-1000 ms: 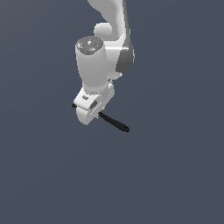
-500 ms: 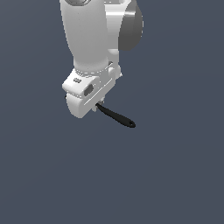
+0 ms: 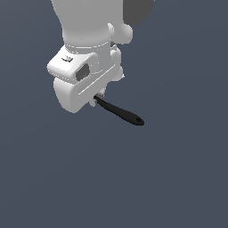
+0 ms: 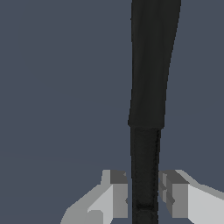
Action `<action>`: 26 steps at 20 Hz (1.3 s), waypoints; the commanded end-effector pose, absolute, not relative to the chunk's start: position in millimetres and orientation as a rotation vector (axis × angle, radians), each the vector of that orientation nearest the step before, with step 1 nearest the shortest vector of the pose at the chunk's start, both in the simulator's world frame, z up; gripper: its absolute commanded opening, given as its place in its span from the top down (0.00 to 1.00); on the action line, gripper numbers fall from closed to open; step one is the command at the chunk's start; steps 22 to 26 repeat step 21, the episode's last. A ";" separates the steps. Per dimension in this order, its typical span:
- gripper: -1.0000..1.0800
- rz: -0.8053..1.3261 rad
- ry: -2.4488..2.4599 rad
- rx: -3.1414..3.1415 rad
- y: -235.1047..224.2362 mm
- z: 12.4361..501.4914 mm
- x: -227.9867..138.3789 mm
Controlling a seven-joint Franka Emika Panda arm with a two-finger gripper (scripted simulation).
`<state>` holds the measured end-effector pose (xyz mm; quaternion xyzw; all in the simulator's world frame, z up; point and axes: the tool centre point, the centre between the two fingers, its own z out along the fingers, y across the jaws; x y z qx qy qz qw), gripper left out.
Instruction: Pick up the object and move it to a goal position.
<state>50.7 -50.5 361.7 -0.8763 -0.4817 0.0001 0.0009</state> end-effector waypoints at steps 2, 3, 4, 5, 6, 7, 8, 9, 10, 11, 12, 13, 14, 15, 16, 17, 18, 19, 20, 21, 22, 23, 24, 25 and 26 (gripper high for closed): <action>1.00 -0.001 -1.512 -2.753 -50.1 381.3 58.8; 1.00 -0.001 -1.512 -2.753 -49.9 385.6 60.7; 1.00 -0.001 -1.512 -2.753 -49.8 389.5 62.5; 1.00 -0.001 -1.512 -2.753 -49.7 393.1 64.2; 1.00 0.000 -1.512 -2.753 -49.6 396.3 65.7; 1.00 0.000 -1.512 -2.753 -49.6 399.3 67.2; 1.00 0.000 -1.512 -2.753 -49.5 402.0 68.5; 1.00 0.000 -1.512 -2.753 -49.5 404.5 69.7; 1.00 0.000 -1.512 -2.753 -49.4 406.7 70.8; 1.00 0.000 -1.512 -2.753 -49.4 408.6 71.7; 1.00 0.000 -1.512 -2.753 -49.3 410.4 72.6; 1.00 0.000 -1.512 -2.753 -49.3 411.9 73.4; 1.00 0.000 -1.512 -2.753 -49.3 413.1 74.0; 1.00 0.000 -1.512 -2.753 -49.3 414.2 74.6; 1.00 0.000 -1.512 -2.754 -49.0 415.0 75.1; 1.00 0.000 -1.512 -2.754 -49.0 415.6 75.5; 1.00 0.000 -1.512 -2.754 -49.0 416.0 75.8; 1.00 0.000 -1.512 -2.754 -49.0 416.2 76.0; 1.00 0.000 -1.512 -2.754 -49.1 416.3 76.1; 1.00 0.000 -1.512 -2.754 -49.1 416.3 76.1; 1.00 0.000 -1.512 -2.754 -49.1 416.3 76.1; 1.00 0.000 -1.512 -2.754 -49.1 416.3 76.1; 1.00 0.000 -1.512 -2.754 -49.1 416.3 76.1; 1.00 0.000 -1.512 -2.754 -49.1 416.3 76.1; 1.00 0.000 -1.512 -2.754 -49.1 416.3 76.1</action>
